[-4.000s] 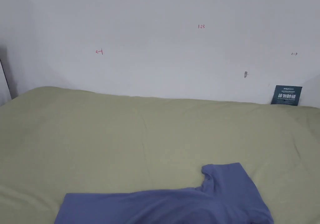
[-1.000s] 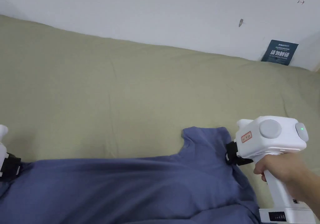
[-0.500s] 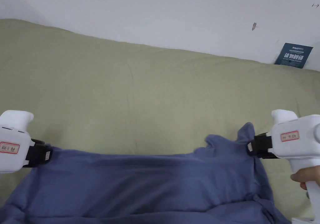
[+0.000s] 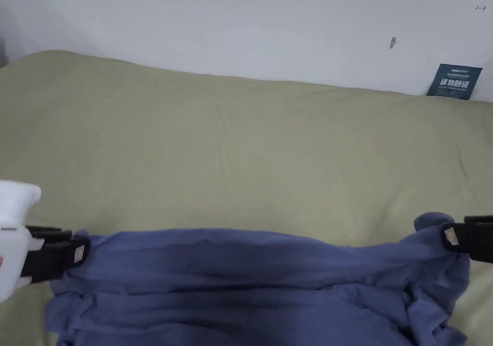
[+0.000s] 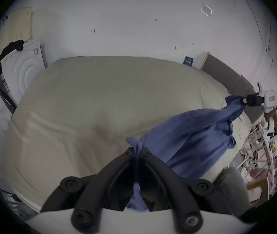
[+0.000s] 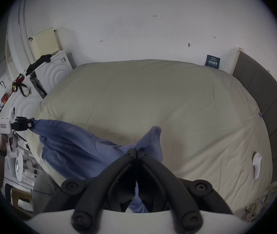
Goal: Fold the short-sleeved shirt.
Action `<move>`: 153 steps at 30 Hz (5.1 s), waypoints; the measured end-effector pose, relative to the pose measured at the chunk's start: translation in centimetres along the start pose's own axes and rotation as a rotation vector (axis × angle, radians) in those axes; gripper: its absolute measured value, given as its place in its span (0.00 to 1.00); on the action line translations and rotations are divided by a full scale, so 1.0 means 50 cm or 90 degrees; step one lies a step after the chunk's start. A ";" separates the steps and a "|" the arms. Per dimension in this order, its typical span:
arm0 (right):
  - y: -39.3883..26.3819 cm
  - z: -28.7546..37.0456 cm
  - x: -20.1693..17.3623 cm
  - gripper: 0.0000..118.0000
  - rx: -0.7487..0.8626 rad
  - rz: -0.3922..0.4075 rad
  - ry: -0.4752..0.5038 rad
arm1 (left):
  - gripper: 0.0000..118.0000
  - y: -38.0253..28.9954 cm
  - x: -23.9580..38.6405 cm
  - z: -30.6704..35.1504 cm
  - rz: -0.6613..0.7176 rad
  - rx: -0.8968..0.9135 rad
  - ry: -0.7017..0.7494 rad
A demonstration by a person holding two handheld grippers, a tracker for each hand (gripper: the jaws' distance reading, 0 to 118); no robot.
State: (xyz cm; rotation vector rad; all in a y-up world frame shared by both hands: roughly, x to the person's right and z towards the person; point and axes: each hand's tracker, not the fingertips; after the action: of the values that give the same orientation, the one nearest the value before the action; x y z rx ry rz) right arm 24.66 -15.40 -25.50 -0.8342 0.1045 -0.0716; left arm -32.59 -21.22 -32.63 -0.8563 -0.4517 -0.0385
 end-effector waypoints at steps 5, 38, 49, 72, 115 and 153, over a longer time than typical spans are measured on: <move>-0.126 0.020 0.013 0.02 -0.046 -0.028 -0.011 | 0.02 -0.117 -0.001 0.036 0.011 -0.042 -0.021; -0.216 0.121 -0.348 0.75 0.297 -0.021 -0.167 | 0.58 -0.062 0.361 0.112 -0.003 0.239 0.016; -0.340 0.026 -0.439 0.01 0.237 -0.005 -0.217 | 0.00 -0.239 0.469 0.060 -0.033 0.264 0.070; -0.263 0.037 -0.320 0.01 0.129 -0.033 -0.111 | 0.70 -0.239 -0.065 0.009 0.335 -0.048 0.030; -0.335 0.197 -0.179 0.01 0.147 -0.155 -0.157 | 0.15 -0.002 0.456 -0.258 0.310 -0.068 -0.273; -0.363 0.248 -0.206 0.01 0.169 -0.121 -0.154 | 0.00 -0.230 0.578 -0.394 0.189 -0.046 -0.432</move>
State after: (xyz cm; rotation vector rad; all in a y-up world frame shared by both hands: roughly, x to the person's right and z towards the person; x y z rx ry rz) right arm 15.51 -17.36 -3.10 -0.5801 -0.2089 -0.1596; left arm -1.62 -39.12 -23.95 -0.9917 -0.9546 0.5258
